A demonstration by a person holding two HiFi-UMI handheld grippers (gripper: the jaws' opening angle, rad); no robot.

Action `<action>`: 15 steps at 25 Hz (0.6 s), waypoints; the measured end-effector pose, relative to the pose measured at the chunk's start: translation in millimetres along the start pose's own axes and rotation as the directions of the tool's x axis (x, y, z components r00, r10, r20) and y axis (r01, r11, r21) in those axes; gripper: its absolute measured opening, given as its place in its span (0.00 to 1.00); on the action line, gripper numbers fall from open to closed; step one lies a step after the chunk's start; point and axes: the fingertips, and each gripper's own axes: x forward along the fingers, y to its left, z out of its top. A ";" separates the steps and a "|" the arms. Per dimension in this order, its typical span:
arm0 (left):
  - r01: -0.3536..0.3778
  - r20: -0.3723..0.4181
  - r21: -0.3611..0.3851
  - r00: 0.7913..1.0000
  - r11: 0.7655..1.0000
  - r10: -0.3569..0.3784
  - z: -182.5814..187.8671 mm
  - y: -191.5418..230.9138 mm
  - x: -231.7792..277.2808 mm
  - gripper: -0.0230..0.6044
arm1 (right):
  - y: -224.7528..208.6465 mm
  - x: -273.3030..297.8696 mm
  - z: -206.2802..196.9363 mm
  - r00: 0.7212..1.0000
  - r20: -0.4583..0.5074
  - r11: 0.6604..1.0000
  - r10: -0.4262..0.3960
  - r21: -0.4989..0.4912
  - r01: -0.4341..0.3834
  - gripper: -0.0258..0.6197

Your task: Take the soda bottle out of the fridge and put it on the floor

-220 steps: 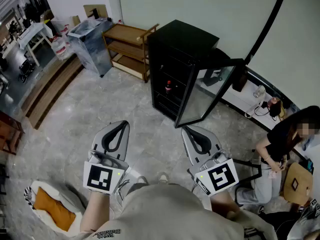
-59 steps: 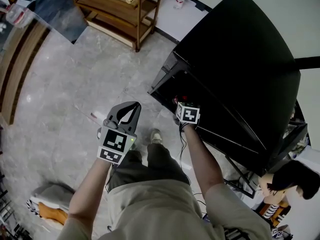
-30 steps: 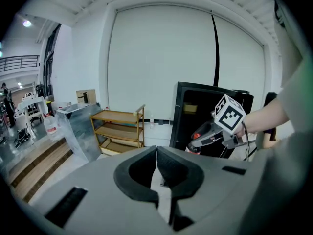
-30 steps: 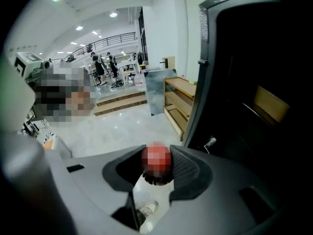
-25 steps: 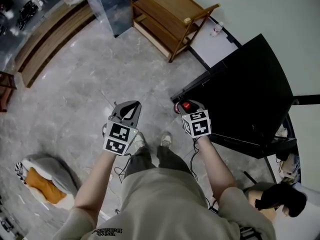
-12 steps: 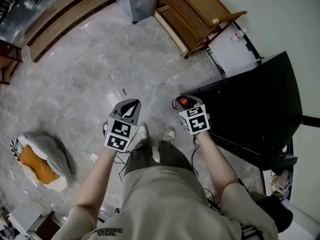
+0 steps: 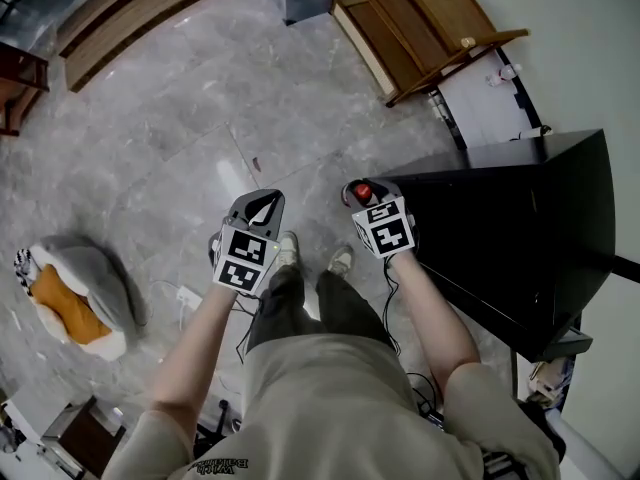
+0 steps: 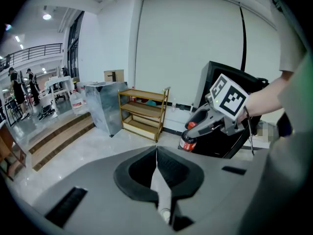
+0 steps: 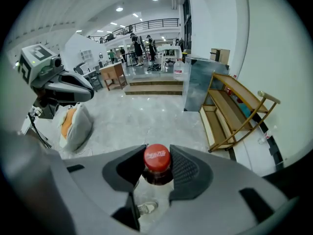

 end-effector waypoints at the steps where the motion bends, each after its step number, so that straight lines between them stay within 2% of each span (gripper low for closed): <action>1: 0.002 -0.008 -0.005 1.000 1.000 -0.002 -3.9 2.1 5.9 0.05 | -0.2 6.8 -0.9 1.000 -0.006 1.000 0.003 -0.001 -0.003 0.24; 9: 0.037 -0.087 -0.041 0.995 0.998 -0.041 -55.3 9.8 69.7 0.05 | -5.0 78.0 -24.2 0.998 -0.053 1.000 0.021 -0.002 -0.021 0.24; 15: 0.071 -0.142 -0.070 0.987 0.995 -0.080 -107.5 15.3 120.4 0.05 | -6.1 137.8 -50.9 0.996 -0.087 0.999 0.021 0.032 -0.018 0.24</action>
